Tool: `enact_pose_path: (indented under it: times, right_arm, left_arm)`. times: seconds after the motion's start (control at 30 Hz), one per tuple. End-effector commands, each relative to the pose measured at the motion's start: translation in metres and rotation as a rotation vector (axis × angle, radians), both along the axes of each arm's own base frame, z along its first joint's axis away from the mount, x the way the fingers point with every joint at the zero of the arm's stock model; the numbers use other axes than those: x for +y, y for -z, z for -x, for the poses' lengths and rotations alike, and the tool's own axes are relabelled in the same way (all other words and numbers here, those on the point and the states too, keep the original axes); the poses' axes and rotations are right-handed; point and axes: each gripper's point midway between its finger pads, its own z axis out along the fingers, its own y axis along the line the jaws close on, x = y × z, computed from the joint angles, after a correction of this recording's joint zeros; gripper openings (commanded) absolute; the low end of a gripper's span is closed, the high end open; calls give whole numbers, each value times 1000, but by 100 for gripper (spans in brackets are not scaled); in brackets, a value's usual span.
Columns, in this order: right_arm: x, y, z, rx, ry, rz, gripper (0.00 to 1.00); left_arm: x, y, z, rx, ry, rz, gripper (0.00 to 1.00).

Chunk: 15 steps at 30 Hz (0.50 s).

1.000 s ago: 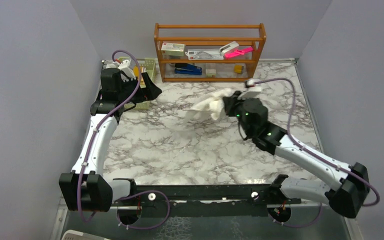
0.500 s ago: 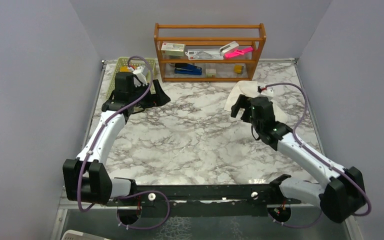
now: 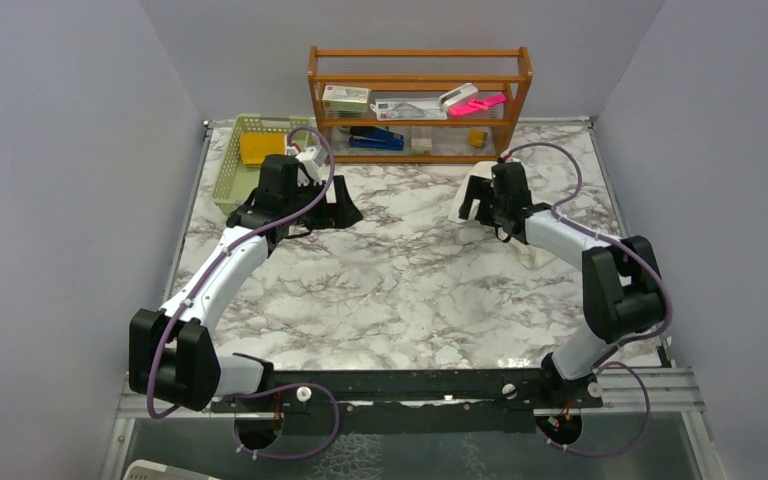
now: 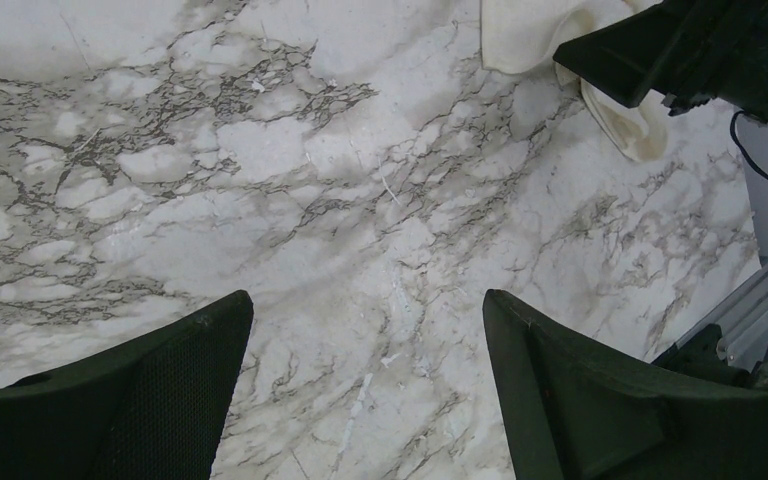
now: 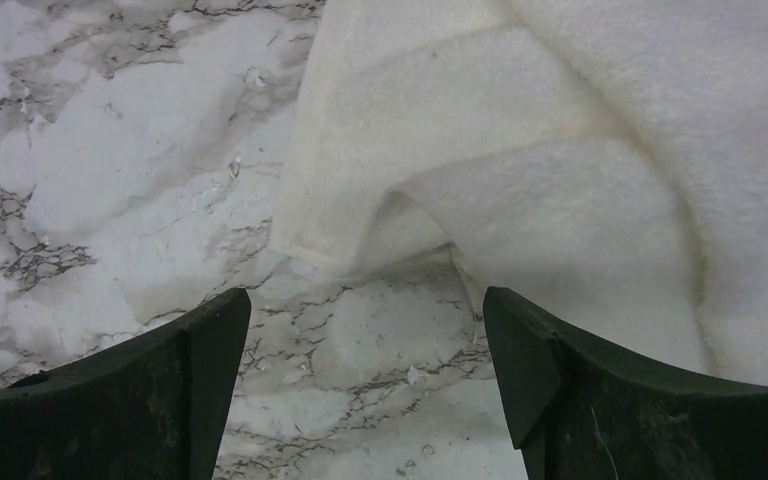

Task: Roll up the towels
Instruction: Move the towel to the center of the board.

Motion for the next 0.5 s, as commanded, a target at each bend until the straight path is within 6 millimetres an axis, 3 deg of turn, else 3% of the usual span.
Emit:
enact_pose_path:
  times: [0.0, 0.13, 0.3, 0.37, 0.43, 0.47]
  right_arm:
    - [8, 9, -18, -14, -37, 18, 87]
    - [-5, 21, -33, -4, -8, 117, 85]
    - [-10, 35, -39, 29, -27, 185, 57]
    - [-5, 38, -39, 37, -58, 180, 40]
    - [5, 40, -37, 34, -96, 162, 7]
    - [14, 38, -35, 27, -121, 154, 1]
  left_arm:
    - [0, 0, -3, -17, -4, -2, 88]
    - [1, 2, -3, -14, -1, -12, 88]
    - [2, 3, -3, -11, 2, -21, 88]
    - [2, 5, -3, -5, 4, -30, 88]
    - [3, 5, -3, -3, 5, -38, 88]
    - [4, 4, -4, -8, 1, -45, 88]
